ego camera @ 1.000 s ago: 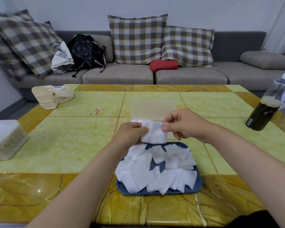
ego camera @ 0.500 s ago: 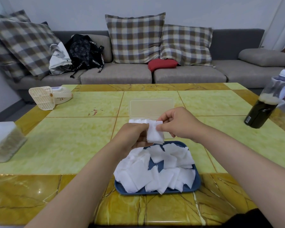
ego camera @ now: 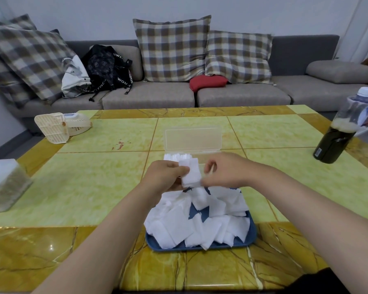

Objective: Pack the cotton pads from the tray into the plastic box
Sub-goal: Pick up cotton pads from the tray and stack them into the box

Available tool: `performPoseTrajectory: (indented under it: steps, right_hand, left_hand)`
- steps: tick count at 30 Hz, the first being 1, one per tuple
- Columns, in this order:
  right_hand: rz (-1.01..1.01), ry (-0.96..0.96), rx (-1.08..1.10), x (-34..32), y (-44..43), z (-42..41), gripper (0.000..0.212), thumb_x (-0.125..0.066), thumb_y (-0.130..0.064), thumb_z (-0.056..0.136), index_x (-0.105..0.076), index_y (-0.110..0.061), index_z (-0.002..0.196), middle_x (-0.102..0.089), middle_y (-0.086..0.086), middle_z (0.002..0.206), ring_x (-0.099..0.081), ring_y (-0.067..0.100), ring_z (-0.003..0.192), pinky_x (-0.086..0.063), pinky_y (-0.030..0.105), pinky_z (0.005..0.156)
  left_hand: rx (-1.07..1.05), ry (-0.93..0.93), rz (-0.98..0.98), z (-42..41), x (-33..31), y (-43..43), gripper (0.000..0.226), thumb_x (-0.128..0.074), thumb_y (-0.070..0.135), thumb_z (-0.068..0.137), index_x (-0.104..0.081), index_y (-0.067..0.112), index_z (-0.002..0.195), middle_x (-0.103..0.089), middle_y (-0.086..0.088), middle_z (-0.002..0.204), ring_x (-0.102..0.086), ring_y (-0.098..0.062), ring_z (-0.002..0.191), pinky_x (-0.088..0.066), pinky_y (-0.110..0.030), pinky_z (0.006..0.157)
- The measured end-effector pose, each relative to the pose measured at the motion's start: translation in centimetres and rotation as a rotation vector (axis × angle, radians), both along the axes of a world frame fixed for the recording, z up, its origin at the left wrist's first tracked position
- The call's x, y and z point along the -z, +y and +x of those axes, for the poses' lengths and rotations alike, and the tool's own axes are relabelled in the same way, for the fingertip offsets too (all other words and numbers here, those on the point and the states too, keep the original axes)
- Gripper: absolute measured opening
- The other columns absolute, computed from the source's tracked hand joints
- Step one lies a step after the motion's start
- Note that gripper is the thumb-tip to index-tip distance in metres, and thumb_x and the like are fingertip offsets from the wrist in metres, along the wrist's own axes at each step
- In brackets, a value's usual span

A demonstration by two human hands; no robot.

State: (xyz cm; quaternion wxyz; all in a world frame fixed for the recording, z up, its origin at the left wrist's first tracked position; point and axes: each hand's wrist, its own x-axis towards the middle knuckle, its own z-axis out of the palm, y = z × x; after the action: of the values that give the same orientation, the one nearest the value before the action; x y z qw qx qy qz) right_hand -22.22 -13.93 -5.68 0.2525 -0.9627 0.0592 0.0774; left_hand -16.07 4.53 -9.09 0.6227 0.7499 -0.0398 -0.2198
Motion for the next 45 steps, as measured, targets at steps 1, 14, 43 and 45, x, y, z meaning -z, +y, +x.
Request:
performPoseTrajectory:
  steps: [1,14,43,45]
  right_hand:
    - [-0.121,0.113,-0.056,0.0,0.1,-0.3,0.039,-0.078,-0.051,0.071,-0.074,-0.021,0.096,-0.070,-0.009,0.087,-0.065,0.015,0.073,-0.055,0.031,0.066]
    - [0.402,0.020,-0.070,-2.4,-0.8,-0.9,0.002,-0.076,-0.018,0.090,-0.075,-0.016,0.090,-0.067,-0.014,0.062,-0.061,0.013,0.055,-0.039,0.018,0.047]
    - [-0.091,-0.068,-0.090,2.4,1.4,1.5,0.016,-0.069,-0.018,0.088,-0.077,-0.022,0.101,-0.070,-0.012,0.097,-0.065,0.012,0.093,-0.056,0.032,0.084]
    - [-0.249,0.002,-0.156,3.2,2.0,1.6,0.023,-0.065,-0.018,0.087,-0.077,-0.026,0.106,-0.072,-0.010,0.106,-0.065,0.015,0.099,-0.056,0.033,0.082]
  left_hand:
    - [-0.019,-0.001,0.005,0.1,0.0,0.1,0.017,-0.072,0.013,0.090,-0.075,-0.002,0.097,-0.078,-0.018,0.092,-0.077,-0.030,0.082,-0.064,-0.034,0.076]
    - [-0.021,0.015,-0.020,0.3,0.2,0.1,0.016,-0.074,0.014,0.089,-0.077,0.000,0.096,-0.079,-0.015,0.087,-0.076,-0.026,0.075,-0.064,-0.033,0.073]
    - [-0.076,-0.103,0.056,0.5,-0.7,1.1,0.018,-0.057,-0.005,0.088,-0.070,0.007,0.087,-0.073,-0.012,0.095,-0.073,-0.021,0.081,-0.062,-0.024,0.065]
    - [-0.082,-0.089,0.037,0.7,-0.5,1.4,0.018,-0.057,-0.004,0.089,-0.072,0.004,0.094,-0.074,-0.014,0.099,-0.072,-0.021,0.082,-0.062,-0.023,0.064]
